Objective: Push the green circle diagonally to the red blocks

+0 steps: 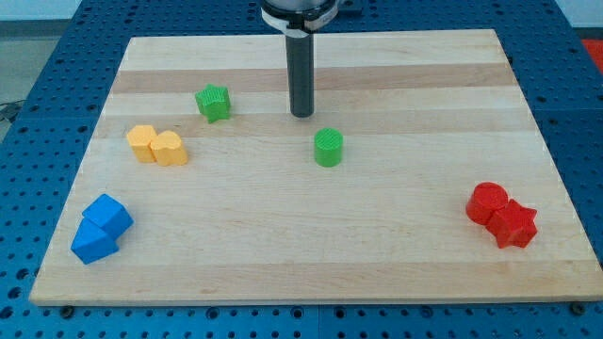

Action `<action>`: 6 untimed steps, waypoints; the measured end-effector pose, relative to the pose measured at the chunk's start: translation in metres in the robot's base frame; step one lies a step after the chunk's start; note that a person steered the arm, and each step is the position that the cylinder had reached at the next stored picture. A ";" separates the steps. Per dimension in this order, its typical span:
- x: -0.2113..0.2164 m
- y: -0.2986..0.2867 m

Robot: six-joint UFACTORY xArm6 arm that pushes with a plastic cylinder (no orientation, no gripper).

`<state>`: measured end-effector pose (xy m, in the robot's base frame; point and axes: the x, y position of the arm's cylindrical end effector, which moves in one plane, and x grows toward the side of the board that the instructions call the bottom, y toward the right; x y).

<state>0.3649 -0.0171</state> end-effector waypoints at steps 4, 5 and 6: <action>0.095 0.046; 0.112 0.098; 0.124 0.110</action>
